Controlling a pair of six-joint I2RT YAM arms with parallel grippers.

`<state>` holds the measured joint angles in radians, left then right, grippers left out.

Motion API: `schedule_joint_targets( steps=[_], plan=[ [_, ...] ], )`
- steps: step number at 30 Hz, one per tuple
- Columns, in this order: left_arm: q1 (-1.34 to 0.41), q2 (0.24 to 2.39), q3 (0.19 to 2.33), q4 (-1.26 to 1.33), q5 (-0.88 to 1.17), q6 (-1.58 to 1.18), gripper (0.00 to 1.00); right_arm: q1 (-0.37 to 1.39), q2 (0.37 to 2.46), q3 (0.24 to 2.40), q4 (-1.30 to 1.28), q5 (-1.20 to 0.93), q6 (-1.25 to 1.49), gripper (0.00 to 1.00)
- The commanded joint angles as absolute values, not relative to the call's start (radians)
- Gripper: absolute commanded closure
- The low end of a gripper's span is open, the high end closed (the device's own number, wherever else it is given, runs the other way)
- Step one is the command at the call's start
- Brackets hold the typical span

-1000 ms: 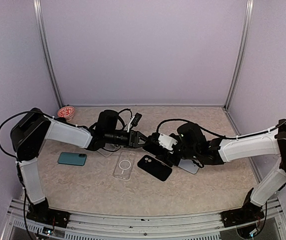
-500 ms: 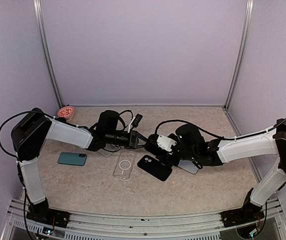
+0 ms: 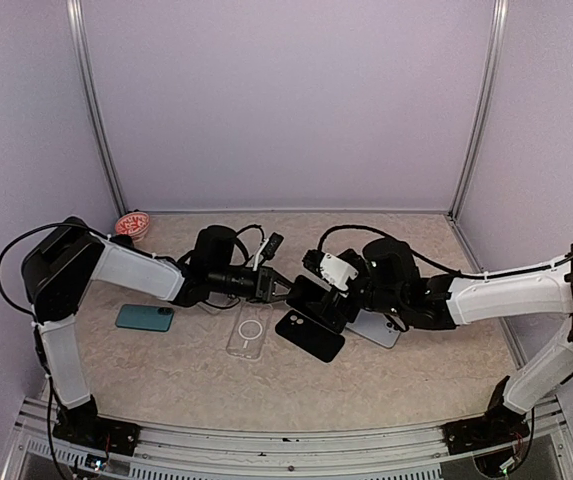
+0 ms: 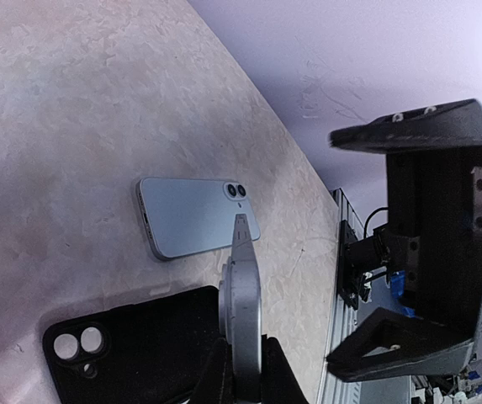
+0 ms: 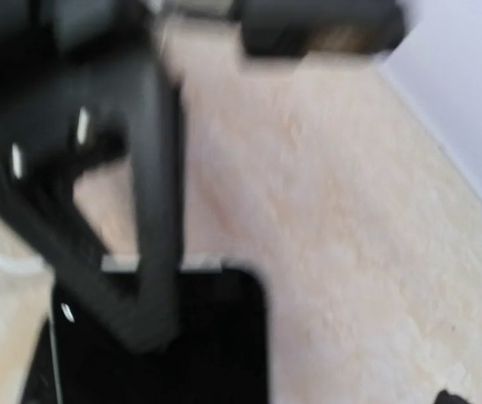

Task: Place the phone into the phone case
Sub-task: Pass from the right arm to the left, then pass from the left arm to the right

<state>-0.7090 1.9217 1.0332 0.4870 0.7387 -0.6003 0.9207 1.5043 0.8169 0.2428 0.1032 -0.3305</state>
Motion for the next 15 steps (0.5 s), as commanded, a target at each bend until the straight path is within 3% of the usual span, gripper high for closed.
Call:
schedule_joint_targets(
  steps=[1,8,15],
  plan=[
    [-0.7,1.849,1.023,0.602,0.785,-0.59,1.0,0.92,1.435,0.812,0.263,0.019,-0.205,0.01],
    [-0.693,1.784,0.942,0.705,0.748,-0.584,1.0,0.9,1.366,0.755,0.327,-0.122,0.052,0.0],
    [-0.666,1.703,0.808,0.977,0.746,-0.671,1.0,0.83,1.268,0.614,0.474,-0.242,0.287,0.0]
  ],
)
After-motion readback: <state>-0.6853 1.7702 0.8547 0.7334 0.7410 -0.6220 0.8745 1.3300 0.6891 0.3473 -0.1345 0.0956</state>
